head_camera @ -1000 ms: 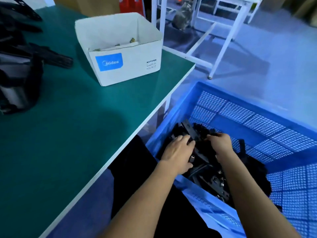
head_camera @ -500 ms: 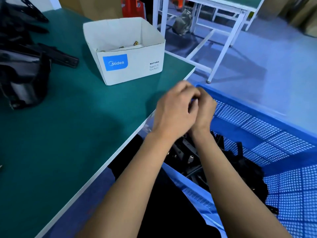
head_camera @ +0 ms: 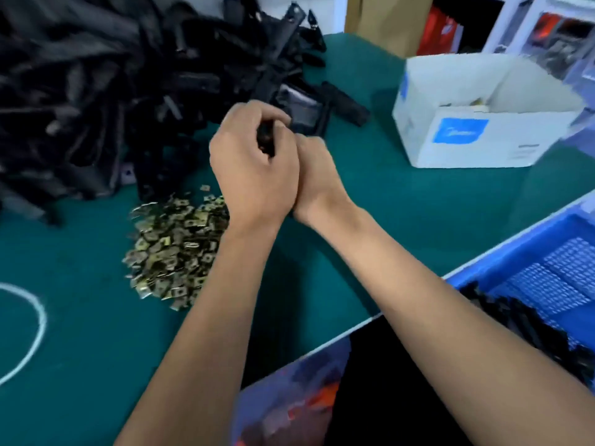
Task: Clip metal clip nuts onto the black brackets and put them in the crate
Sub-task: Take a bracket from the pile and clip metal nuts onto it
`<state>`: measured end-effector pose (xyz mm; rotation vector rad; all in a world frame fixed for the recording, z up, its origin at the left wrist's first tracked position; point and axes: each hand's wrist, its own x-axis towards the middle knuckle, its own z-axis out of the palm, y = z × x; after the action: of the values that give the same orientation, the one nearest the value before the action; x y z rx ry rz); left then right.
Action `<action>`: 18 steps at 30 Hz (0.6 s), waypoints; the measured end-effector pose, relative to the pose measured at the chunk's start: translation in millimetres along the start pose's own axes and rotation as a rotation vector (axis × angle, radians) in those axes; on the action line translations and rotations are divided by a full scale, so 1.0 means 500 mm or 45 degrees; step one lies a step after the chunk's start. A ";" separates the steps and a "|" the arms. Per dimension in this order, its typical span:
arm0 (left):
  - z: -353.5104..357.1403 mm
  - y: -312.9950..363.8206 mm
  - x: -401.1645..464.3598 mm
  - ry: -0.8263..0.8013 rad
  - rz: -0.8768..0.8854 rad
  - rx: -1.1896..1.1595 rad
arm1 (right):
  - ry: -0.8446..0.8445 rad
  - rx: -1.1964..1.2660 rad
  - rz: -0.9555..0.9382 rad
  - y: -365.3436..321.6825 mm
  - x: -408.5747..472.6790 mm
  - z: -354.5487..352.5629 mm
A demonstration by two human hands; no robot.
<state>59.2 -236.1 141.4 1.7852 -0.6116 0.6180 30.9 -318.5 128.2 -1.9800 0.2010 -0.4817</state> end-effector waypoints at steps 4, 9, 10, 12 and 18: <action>-0.124 -0.111 0.035 0.099 -0.075 0.191 | -0.258 -0.766 -0.236 -0.057 0.048 0.142; -0.233 -0.229 0.047 0.220 -0.254 0.414 | -0.387 -0.818 -0.153 -0.068 0.094 0.260; -0.243 -0.245 0.048 0.258 -0.338 0.413 | -0.413 -0.855 -0.088 -0.065 0.104 0.274; -0.251 -0.264 0.049 0.317 -0.499 0.404 | -0.424 -0.877 -0.009 -0.060 0.121 0.293; -0.252 -0.288 0.056 -0.041 -0.517 0.491 | -0.362 -0.617 0.065 -0.045 0.150 0.254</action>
<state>162.5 -79.7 94.9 2.2042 -0.1398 0.4447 150.4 -229.6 118.6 -2.4815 0.2013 -0.1154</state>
